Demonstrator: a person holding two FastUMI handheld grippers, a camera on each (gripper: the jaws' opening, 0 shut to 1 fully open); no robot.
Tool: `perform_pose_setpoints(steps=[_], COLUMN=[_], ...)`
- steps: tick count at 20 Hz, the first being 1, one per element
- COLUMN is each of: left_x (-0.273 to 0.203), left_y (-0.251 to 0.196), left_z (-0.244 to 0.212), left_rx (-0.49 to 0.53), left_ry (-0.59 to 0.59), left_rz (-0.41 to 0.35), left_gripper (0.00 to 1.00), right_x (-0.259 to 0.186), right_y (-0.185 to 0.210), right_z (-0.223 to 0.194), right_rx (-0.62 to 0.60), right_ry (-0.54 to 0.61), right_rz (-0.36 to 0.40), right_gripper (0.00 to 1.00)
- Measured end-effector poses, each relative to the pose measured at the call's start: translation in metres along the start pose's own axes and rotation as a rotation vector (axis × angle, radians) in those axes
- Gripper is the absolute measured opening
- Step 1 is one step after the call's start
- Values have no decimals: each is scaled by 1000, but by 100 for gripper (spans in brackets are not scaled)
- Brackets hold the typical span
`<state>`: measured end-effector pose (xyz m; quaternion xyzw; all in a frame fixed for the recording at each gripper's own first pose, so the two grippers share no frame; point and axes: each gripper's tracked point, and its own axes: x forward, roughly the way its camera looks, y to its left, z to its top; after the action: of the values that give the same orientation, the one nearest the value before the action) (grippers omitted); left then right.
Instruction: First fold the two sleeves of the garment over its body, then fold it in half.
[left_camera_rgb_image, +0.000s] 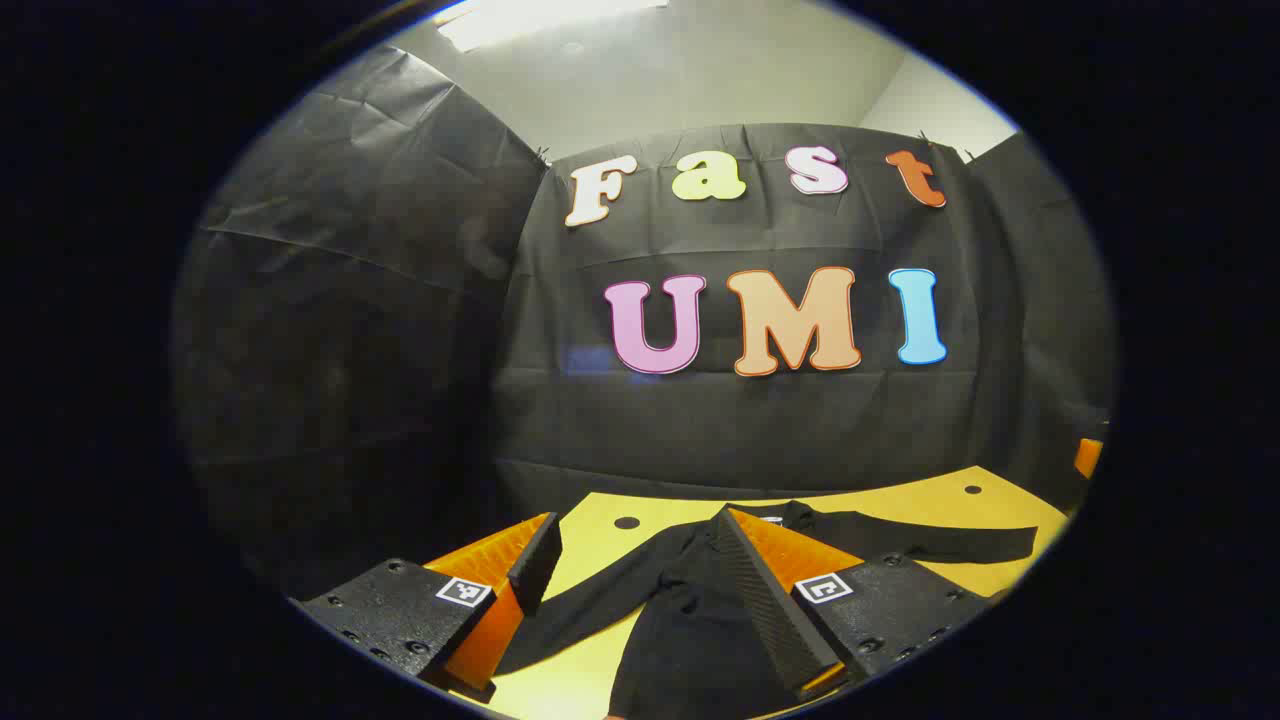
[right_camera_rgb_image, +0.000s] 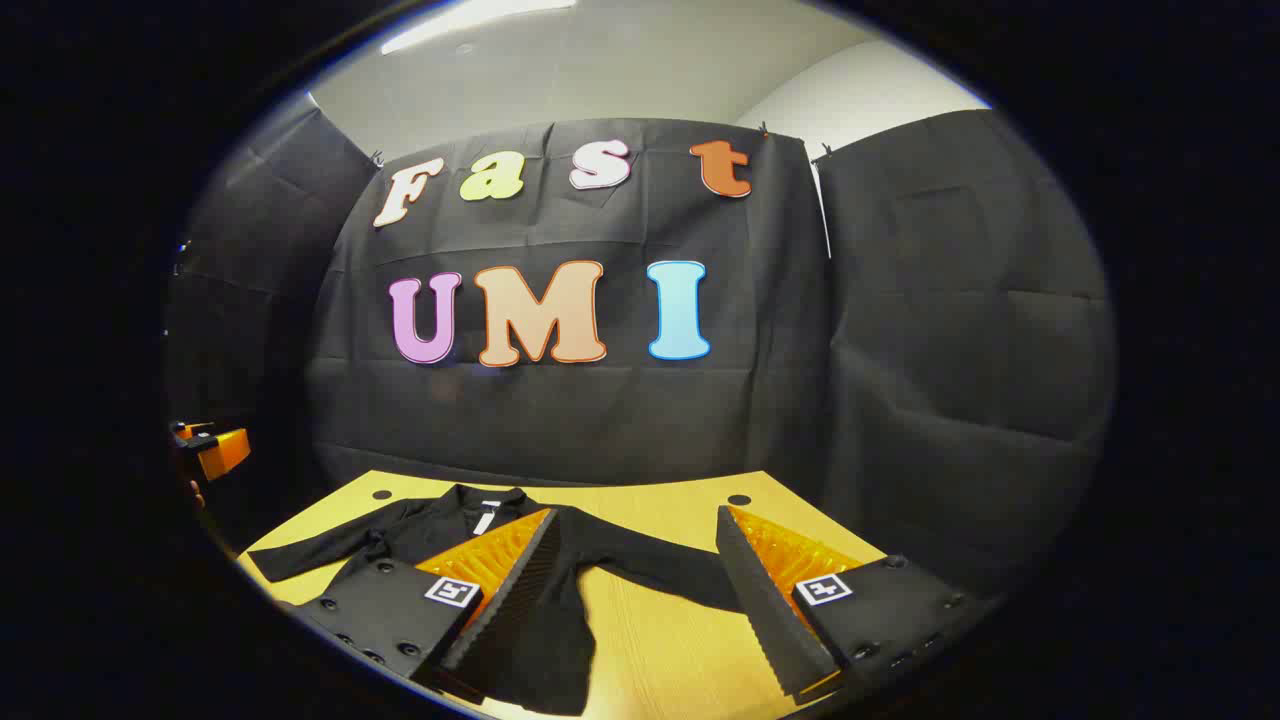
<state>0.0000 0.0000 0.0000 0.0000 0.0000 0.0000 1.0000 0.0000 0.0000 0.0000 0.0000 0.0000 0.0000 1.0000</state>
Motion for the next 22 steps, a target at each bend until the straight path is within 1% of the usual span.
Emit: perform_pose_setpoints(steps=[4, 5, 6, 8, 9, 15, 17, 22], left_x=[-2, -2, -3, -3, -4, -11, -16, -23], left_y=[1, 2, 2, 2, 2, 7, 5, -1], left_z=[-3, -2, -3, -4, -4, -9, -13, -12], left_rx=[-4, -2, 1, 6, 7, 3, -7, 8], left_ry=[6, 6, 8, 9, 8, 20, 31, 28], left_rz=[7, 9, 10, 12, 13, 35, 29, 24], left_gripper=[96, 96, 96, 96, 96, 96, 96, 96], right_x=[0, 1, 2, 4, 4, 6, 5, 2], right_y=[-5, -6, -5, -5, -5, 1, 3, 0], right_z=[-1, -2, -3, -5, -5, -9, -11, -15], right_rx=[9, 14, 15, 11, 8, 7, 13, 19], right_ry=[-2, -1, 4, 7, 7, 17, 17, 24], right_rz=[-12, -11, -9, -9, -7, 19, 27, 32], right_gripper=[100, 98, 100, 100, 98, 98, 98, 98])
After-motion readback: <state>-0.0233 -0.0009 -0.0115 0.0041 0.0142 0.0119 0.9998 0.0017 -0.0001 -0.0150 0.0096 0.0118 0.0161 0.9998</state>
